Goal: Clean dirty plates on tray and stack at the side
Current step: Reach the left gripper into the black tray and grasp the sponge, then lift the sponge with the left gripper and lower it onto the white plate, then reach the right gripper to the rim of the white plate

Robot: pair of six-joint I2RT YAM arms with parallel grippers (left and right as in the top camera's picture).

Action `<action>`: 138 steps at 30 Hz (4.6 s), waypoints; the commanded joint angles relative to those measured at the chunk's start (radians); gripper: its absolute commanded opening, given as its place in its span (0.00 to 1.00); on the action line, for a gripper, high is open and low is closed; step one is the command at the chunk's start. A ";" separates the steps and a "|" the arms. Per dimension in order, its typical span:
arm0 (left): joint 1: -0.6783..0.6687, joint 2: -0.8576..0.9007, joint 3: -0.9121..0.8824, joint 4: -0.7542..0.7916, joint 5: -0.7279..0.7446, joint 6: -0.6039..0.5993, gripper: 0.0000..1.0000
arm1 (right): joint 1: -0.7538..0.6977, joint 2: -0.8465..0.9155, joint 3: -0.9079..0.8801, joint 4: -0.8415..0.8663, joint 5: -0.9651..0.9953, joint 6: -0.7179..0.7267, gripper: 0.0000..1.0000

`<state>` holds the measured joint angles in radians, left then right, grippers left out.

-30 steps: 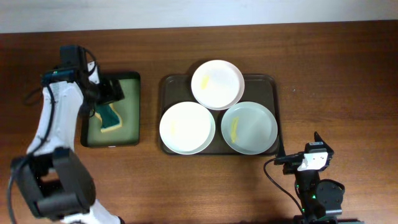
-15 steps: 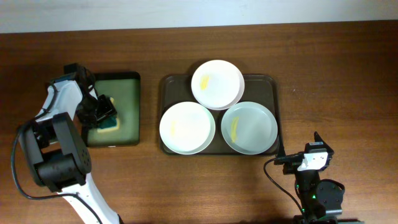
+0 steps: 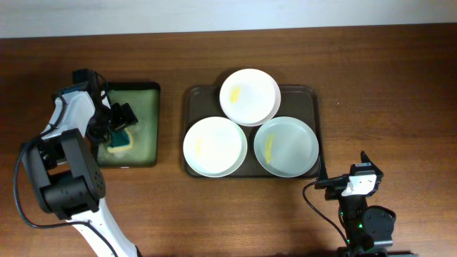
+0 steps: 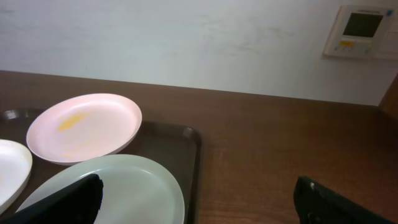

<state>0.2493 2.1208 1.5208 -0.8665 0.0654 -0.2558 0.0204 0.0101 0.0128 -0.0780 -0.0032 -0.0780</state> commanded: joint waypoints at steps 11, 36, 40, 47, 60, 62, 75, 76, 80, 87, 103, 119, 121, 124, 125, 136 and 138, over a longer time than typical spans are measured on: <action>0.007 0.029 -0.005 -0.064 0.073 0.003 0.99 | 0.006 -0.006 -0.007 -0.004 0.008 0.006 0.98; 0.007 0.029 0.895 -0.707 0.257 0.003 0.00 | 0.006 -0.006 -0.007 -0.004 0.008 0.006 0.98; 0.006 0.032 0.921 -0.720 0.223 0.003 0.00 | 0.006 -0.006 -0.007 -0.004 0.008 0.006 0.98; 0.006 0.076 0.469 -0.522 0.182 -0.013 0.00 | 0.006 -0.006 -0.007 -0.004 0.008 0.006 0.98; -0.002 0.062 0.888 -0.811 0.142 0.041 0.00 | 0.006 -0.006 -0.007 -0.004 0.008 0.006 0.98; -0.047 0.075 0.700 -0.730 0.124 0.040 0.00 | 0.006 -0.006 -0.007 -0.004 0.008 0.006 0.98; -0.147 -0.089 0.903 -0.822 0.155 0.071 0.00 | 0.006 -0.006 -0.007 -0.004 0.008 0.006 0.98; -0.175 -0.158 0.906 -0.822 0.154 0.071 0.00 | 0.006 -0.006 -0.007 -0.004 0.008 0.006 0.98; -0.303 -0.235 0.898 -0.822 0.155 0.070 0.00 | 0.006 -0.006 -0.007 -0.004 0.008 0.006 0.98; -0.650 -0.233 0.320 -0.545 0.257 0.001 0.00 | 0.006 -0.006 -0.007 -0.004 0.008 0.006 0.98; -0.773 -0.229 -0.218 0.061 0.081 -0.275 0.71 | 0.006 -0.006 -0.007 -0.004 0.008 0.006 0.98; -0.818 -0.221 -0.211 0.070 -0.062 -0.389 0.54 | 0.006 -0.006 -0.007 -0.004 0.008 0.006 0.98; -0.819 -0.220 -0.211 0.069 -0.062 -0.402 0.52 | 0.006 -0.006 -0.007 -0.004 0.008 0.006 0.98; -0.819 -0.217 -0.211 0.071 -0.098 -0.463 0.45 | 0.006 -0.006 -0.007 -0.004 0.008 0.006 0.98; -0.819 -0.216 -0.212 0.071 -0.128 -0.463 0.44 | 0.006 -0.006 -0.007 -0.004 0.008 0.006 0.98; -0.819 -0.162 -0.212 0.074 -0.110 -0.503 0.00 | 0.006 -0.006 -0.007 0.005 -0.066 0.008 0.98; -0.818 -0.162 -0.212 0.074 -0.107 -0.503 0.00 | 0.006 -0.007 -0.007 0.039 -0.333 0.008 0.98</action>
<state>-0.5694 1.9339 1.3071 -0.7906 -0.0303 -0.7528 0.0204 0.0101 0.0128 -0.0673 -0.0544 -0.0776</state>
